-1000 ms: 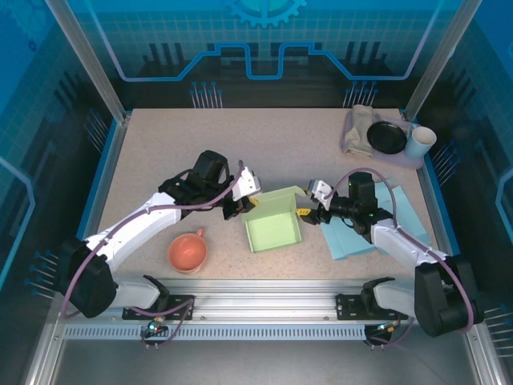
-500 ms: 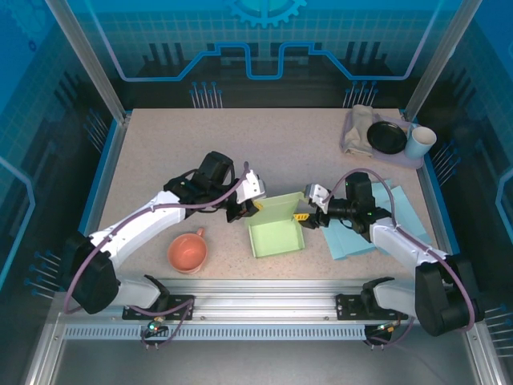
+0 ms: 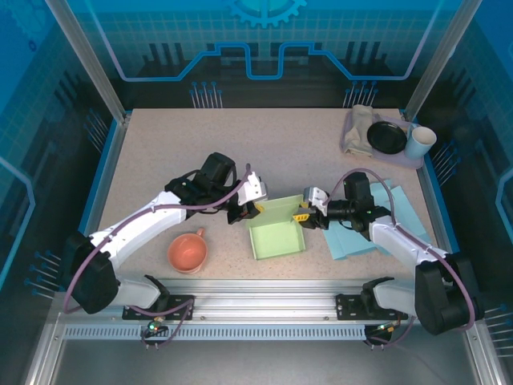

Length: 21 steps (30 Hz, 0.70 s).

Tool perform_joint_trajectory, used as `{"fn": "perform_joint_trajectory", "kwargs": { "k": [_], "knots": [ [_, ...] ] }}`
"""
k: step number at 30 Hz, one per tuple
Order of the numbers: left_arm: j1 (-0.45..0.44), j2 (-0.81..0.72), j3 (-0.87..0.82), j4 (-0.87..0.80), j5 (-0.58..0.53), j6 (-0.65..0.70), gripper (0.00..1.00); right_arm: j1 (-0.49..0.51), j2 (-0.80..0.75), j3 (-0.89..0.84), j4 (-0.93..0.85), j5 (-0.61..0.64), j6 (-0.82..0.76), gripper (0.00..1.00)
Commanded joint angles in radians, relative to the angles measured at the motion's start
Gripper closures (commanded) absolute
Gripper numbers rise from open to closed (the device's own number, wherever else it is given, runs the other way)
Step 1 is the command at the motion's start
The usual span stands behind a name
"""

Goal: Fold the paper box

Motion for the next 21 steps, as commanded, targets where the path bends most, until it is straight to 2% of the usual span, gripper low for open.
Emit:
{"fn": "perform_joint_trajectory", "kwargs": {
  "k": [1,9,12,15,16,17,21],
  "knots": [
    [-0.013,0.006,0.033,-0.019,0.055,0.028,1.0,0.019,-0.004,0.037,-0.026,-0.063,-0.019,0.73],
    [-0.014,-0.003,0.024,0.006,0.037,0.016,1.0,0.02,0.01,0.05,-0.053,-0.068,-0.033,0.98],
    [-0.015,-0.022,0.007,0.052,-0.004,-0.011,1.0,0.019,0.019,0.056,-0.053,-0.039,-0.025,1.0],
    [-0.013,-0.073,-0.034,0.143,-0.074,-0.063,0.87,0.02,0.021,0.05,-0.021,0.018,0.004,1.0],
    [-0.014,-0.094,-0.052,0.184,-0.111,-0.086,0.77,0.02,0.02,0.043,-0.003,0.04,0.015,1.0],
    [-0.009,-0.115,-0.071,0.227,-0.15,-0.116,0.72,0.018,0.017,0.032,0.024,0.071,0.036,1.0],
    [0.032,-0.165,-0.107,0.377,-0.237,-0.287,0.59,0.019,0.0,-0.008,0.142,0.234,0.112,1.0]
  ]
}}
